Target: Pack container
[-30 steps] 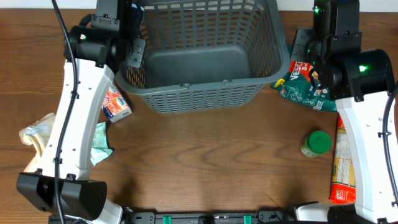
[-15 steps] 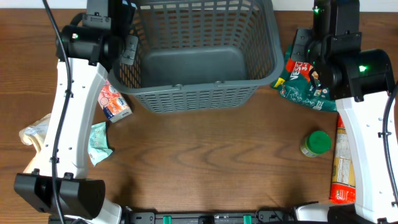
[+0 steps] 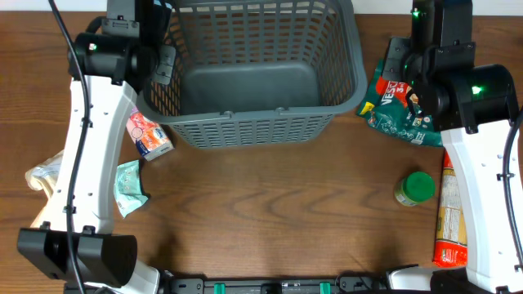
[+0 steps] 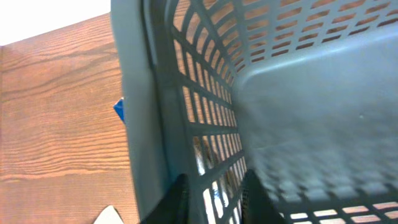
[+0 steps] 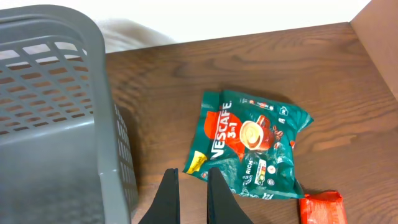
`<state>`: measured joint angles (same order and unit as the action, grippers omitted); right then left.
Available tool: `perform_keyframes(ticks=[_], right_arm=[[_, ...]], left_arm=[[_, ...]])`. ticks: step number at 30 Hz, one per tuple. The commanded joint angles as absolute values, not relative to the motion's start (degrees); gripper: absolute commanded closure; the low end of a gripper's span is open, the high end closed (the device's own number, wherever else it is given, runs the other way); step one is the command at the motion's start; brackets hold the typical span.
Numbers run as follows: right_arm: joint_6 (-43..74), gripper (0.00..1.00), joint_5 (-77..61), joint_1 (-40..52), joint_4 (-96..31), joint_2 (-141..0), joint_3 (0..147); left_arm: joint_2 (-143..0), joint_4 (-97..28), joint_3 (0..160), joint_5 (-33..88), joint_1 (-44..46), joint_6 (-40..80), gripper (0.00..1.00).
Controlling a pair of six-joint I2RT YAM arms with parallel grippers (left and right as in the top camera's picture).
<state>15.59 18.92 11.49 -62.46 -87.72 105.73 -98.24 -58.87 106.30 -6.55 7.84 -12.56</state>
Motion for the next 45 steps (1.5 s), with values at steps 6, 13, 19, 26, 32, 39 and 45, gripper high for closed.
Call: perform_keyframes(ticks=[6, 13, 19, 26, 32, 39, 45], right_arm=[[16.2, 0.66, 19.7, 11.2, -62.7, -87.8, 105.7], [15.6, 0.05, 19.5, 9.1, -61.1, -87.8, 105.8], [21.1, 0.01, 6.7, -2.4, -66.0, -87.8, 110.5], [21.8, 0.01, -1.3, -19.6, -67.1, -89.3, 112.3], [10.0, 0.01, -6.8, -25.8, -69.6, -98.2, 112.3], [-1.2, 0.01, -21.1, -30.9, -72.4, -112.6, 112.3], [-7.6, 0.01, -27.3, -32.6, -75.7, -123.7, 112.2]], left_arm=[[-93.4, -59.6, 105.9, -12.9, 14.6, -13.6, 0.31], [-84.4, -63.8, 105.9, -14.3, 13.4, -9.4, 0.11], [-77.0, -68.2, 105.9, -14.2, 3.7, -3.5, 0.01], [-77.9, -72.2, 105.9, -7.8, -6.7, -0.6, 0.01], [-82.3, -74.7, 105.9, -6.9, -11.0, 2.5, 0.01], [-86.8, -74.7, 105.9, -6.9, -13.0, 2.5, 0.01], [-88.0, -74.4, 105.9, -6.8, -13.0, 2.5, 0.01]])
